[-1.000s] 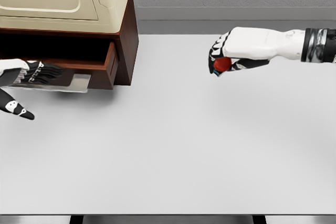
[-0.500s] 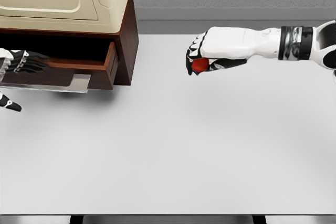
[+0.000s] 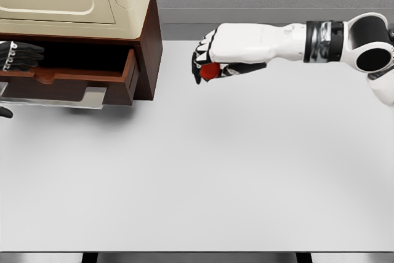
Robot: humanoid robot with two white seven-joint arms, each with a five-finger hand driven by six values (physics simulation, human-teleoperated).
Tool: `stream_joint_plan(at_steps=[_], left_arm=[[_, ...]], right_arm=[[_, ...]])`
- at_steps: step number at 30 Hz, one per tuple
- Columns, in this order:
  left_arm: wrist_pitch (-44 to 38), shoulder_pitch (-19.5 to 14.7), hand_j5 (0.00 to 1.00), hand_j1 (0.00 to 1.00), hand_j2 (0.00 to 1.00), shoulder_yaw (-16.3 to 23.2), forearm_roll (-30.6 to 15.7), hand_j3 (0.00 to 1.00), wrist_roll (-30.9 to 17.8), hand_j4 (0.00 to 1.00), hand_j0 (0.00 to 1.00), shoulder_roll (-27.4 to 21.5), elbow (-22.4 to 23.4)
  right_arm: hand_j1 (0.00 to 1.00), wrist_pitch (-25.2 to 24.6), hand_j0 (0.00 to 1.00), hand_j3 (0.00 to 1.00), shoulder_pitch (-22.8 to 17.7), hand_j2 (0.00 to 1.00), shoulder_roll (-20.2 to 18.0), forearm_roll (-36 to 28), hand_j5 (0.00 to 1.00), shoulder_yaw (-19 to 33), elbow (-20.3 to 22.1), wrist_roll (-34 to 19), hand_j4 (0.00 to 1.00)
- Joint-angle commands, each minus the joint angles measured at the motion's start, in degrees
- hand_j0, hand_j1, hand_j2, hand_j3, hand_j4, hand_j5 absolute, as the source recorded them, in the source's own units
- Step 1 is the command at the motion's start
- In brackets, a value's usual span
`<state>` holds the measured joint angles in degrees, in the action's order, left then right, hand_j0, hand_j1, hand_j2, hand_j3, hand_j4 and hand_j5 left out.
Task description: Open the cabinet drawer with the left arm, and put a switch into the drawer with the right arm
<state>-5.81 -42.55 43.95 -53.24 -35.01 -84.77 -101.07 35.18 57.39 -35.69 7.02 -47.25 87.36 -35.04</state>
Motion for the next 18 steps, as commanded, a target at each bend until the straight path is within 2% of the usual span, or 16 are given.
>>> stream_joint_plan(at_steps=[1, 18], left_arm=[[0.00, 0.01, 1.00, 1.00, 1.00, -0.18, -0.46, 1.00, 0.01, 1.00, 1.00, -0.13, 0.00], [0.00, 0.10, 1.00, 1.00, 1.00, -0.26, -0.46, 1.00, 0.01, 1.00, 1.00, -0.30, -0.09]], right_arm=[[0.48, -0.18, 0.48, 0.48, 0.00, 0.48, 0.80, -0.34, 0.48, -0.12, 0.01, 0.04, 0.48], [0.48, -1.70, 0.48, 0.48, 2.64, 0.48, 6.16, -0.34, 0.48, -2.15, -1.23, 0.04, 0.48]])
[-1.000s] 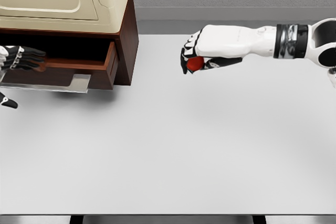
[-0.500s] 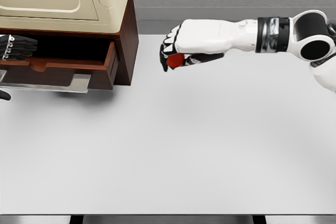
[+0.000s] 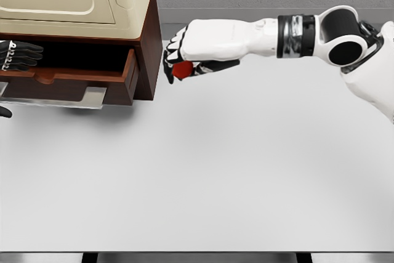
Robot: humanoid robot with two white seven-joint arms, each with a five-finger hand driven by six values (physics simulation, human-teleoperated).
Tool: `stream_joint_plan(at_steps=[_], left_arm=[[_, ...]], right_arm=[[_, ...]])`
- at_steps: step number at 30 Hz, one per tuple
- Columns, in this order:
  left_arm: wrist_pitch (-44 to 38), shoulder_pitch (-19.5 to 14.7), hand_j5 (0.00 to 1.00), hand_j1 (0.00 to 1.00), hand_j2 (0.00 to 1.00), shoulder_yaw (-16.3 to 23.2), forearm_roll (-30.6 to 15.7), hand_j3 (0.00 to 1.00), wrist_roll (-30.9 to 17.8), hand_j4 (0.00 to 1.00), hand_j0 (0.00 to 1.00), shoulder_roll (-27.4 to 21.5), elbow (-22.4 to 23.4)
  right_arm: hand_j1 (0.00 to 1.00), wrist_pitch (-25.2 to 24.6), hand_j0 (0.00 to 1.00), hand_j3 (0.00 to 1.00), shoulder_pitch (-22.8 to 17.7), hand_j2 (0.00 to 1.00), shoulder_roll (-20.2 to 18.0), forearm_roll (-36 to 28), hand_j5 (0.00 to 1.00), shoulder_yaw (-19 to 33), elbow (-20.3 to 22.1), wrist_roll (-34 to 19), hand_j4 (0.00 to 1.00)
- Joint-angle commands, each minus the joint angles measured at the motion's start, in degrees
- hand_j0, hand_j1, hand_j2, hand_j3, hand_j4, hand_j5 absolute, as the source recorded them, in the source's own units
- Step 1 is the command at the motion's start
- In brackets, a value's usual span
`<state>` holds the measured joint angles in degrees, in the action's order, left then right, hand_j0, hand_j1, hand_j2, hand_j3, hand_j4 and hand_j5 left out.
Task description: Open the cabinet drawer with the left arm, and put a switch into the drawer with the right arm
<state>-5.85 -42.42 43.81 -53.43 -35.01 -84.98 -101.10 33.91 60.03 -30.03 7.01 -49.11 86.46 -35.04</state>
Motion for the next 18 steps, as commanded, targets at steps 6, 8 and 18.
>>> stream_joint_plan(at_steps=[6, 8, 18], left_arm=[[-0.04, -0.12, 1.00, 1.00, 1.00, -0.12, -0.27, 1.00, 0.01, 1.00, 1.00, -0.10, 0.02], [0.05, -0.12, 1.00, 1.00, 1.00, -0.47, -0.36, 1.00, 0.01, 1.00, 1.00, -0.19, -0.06], [0.05, -0.12, 1.00, 1.00, 1.00, -0.83, -0.71, 1.00, 0.01, 1.00, 1.00, -0.54, 0.02]], right_arm=[[0.48, -0.51, 0.48, 0.48, 1.67, 0.48, 3.93, -0.33, 0.48, -2.13, -2.88, 0.04, 0.48], [0.48, -0.60, 0.48, 0.48, 2.11, 0.48, 4.11, -0.33, 0.48, -2.13, -2.88, 0.04, 0.48], [0.48, -2.27, 0.48, 0.48, 4.31, 0.48, 7.09, -0.33, 0.48, -2.39, -2.88, 0.04, 0.48]])
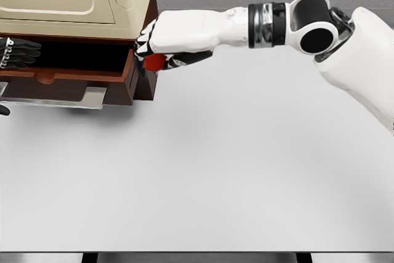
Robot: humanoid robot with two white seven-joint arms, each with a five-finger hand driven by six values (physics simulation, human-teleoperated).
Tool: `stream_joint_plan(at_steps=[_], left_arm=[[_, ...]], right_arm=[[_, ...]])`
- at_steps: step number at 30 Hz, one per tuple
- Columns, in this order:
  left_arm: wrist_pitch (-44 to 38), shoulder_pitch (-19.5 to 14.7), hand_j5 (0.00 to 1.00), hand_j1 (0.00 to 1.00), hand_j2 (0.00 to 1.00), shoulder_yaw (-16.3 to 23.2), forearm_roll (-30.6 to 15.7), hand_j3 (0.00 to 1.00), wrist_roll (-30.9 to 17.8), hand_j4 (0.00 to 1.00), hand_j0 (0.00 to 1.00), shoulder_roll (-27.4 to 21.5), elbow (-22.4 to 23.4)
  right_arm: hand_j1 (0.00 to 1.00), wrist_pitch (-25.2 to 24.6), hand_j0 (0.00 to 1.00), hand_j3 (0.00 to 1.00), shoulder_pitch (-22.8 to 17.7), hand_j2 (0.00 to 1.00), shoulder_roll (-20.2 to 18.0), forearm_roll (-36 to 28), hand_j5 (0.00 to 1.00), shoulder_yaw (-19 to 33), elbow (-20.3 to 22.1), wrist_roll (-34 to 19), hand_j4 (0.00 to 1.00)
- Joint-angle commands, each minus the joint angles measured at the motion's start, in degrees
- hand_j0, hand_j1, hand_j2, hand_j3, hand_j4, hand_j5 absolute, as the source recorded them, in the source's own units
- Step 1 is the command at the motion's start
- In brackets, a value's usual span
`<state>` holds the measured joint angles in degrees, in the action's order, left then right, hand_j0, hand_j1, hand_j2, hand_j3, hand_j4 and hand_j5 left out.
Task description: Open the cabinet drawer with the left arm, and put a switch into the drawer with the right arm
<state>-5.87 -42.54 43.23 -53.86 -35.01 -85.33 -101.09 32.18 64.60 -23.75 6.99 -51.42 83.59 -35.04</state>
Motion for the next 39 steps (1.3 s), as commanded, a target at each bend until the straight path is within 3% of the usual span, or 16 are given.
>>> stream_joint_plan(at_steps=[1, 8, 13, 21, 39], left_arm=[[0.07, 0.00, 1.00, 1.00, 1.00, -0.34, -0.28, 1.00, 0.01, 1.00, 1.00, -0.28, -0.07], [-0.02, 0.00, 1.00, 1.00, 1.00, -0.34, -0.46, 1.00, 0.01, 1.00, 1.00, -0.54, 0.02], [-0.02, 0.09, 1.00, 1.00, 1.00, -0.34, -0.46, 1.00, 0.01, 1.00, 1.00, -1.16, 0.02], [-0.02, 0.09, 1.00, 1.00, 1.00, -0.34, -0.46, 1.00, 0.01, 1.00, 1.00, -1.16, 0.02], [-0.02, 0.26, 1.00, 1.00, 1.00, -0.34, -0.55, 1.00, 0.01, 1.00, 1.00, -3.79, 0.02]], right_arm=[[0.48, -1.15, 0.48, 0.48, 0.00, 0.48, 1.07, -0.31, 0.48, -0.26, -0.01, 0.04, 0.48], [0.48, -2.21, 0.48, 0.48, 0.97, 0.48, 2.57, -0.31, 0.48, -0.35, -0.45, 0.04, 0.48], [0.48, -2.47, 0.48, 0.48, 2.64, 0.48, 5.99, -0.31, 0.48, -1.84, -4.40, 0.04, 0.48], [0.48, -3.26, 0.48, 0.48, 3.69, 0.48, 8.02, -0.40, 0.48, -2.02, -5.81, 0.04, 0.48], [0.48, -3.70, 0.48, 0.48, 6.86, 0.48, 16.37, -0.22, 0.48, -4.75, -16.00, 0.04, 0.48]])
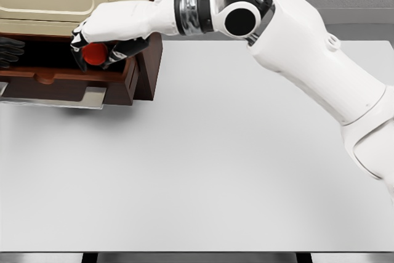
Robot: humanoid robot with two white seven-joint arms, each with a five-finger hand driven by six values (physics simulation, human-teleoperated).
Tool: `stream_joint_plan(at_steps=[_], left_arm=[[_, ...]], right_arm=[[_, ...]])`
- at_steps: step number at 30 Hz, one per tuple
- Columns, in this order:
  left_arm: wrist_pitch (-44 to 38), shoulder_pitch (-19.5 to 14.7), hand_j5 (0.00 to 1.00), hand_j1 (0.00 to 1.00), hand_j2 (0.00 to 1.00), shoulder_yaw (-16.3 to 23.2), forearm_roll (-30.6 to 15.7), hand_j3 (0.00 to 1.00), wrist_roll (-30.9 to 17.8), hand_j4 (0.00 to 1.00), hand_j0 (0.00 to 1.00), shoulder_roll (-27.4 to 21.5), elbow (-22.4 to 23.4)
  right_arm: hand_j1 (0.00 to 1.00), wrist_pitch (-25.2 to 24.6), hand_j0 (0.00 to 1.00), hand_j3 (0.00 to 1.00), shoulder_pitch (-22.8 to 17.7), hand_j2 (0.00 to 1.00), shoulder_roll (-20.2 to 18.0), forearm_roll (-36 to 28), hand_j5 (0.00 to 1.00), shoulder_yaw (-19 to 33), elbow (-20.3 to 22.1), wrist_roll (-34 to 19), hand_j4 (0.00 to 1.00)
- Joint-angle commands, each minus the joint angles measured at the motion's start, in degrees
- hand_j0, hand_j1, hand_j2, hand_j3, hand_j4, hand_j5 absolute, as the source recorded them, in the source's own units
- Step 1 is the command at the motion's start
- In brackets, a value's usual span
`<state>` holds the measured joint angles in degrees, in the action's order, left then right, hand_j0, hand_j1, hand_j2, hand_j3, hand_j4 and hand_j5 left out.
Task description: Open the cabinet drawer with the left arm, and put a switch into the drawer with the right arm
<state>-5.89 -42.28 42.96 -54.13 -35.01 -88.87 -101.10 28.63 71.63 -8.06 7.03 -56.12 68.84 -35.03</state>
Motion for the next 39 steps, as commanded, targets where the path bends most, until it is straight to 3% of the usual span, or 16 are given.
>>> stream_joint_plan(at_steps=[1, 10, 14, 16, 23, 27, 31, 36, 39], left_arm=[[0.00, 0.00, 1.00, 1.00, 1.00, -0.07, -0.28, 1.00, 0.01, 1.00, 1.00, -0.25, -0.06], [0.00, 0.09, 1.00, 1.00, 1.00, -0.07, -0.28, 1.00, 0.01, 1.00, 1.00, -0.25, 0.03], [0.00, 0.09, 1.00, 1.00, 1.00, -0.07, -0.28, 1.00, 0.01, 1.00, 1.00, -0.25, 0.03], [0.00, 0.09, 1.00, 1.00, 1.00, -0.07, -0.28, 1.00, 0.01, 1.00, 1.00, -0.25, 0.03], [0.00, 0.18, 1.00, 1.00, 1.00, -0.07, -0.28, 1.00, 0.01, 1.00, 1.00, -0.34, -0.06], [0.00, 0.09, 1.00, 1.00, 1.00, -0.07, -0.28, 1.00, 0.01, 1.00, 1.00, -0.25, -0.06], [0.62, 0.00, 1.00, 1.00, 1.00, -0.42, -0.28, 1.00, 0.01, 1.00, 1.00, -0.16, -0.06], [1.50, 0.00, 1.00, 1.00, 1.00, -0.51, -0.19, 1.00, 0.01, 1.00, 1.00, -0.25, -0.06], [1.94, -0.09, 1.00, 1.00, 1.00, -0.60, -0.28, 1.00, 0.01, 1.00, 1.00, -0.16, 0.03]], right_arm=[[0.48, -0.16, 0.48, 0.48, 0.09, 0.48, 0.86, -0.26, 0.48, -0.31, -1.60, 0.03, 0.48], [0.49, 0.37, 0.49, 0.49, 0.70, 0.49, 3.58, 0.26, 0.49, -1.10, -6.70, 0.03, 0.49], [0.55, 0.20, 0.55, 0.55, 0.97, 0.55, 4.55, 0.44, 0.55, -1.10, -7.32, 0.03, 0.55], [1.00, -2.53, 1.00, 1.00, 1.14, 1.00, 5.43, 0.35, 1.00, -1.10, -8.02, 0.03, 1.00], [1.00, -2.27, 1.00, 1.00, 1.32, 1.00, 5.43, 0.26, 1.00, -1.01, -6.70, 0.03, 1.00], [1.00, -1.39, 1.00, 1.00, 0.88, 1.00, 4.20, 0.26, 1.00, -1.10, 1.38, 0.03, 1.00], [1.00, 6.37, 1.00, 1.00, -0.35, 1.00, -0.81, -0.26, 1.00, -1.01, 3.93, 0.03, 1.00], [1.00, 6.37, 1.00, 1.00, -3.25, 1.00, -11.62, -0.44, 1.00, -0.75, 5.07, 0.03, 1.00], [1.00, 6.37, 1.00, 1.00, -5.80, 1.00, -23.65, -0.53, 1.00, -0.04, 12.72, 0.03, 1.00]])
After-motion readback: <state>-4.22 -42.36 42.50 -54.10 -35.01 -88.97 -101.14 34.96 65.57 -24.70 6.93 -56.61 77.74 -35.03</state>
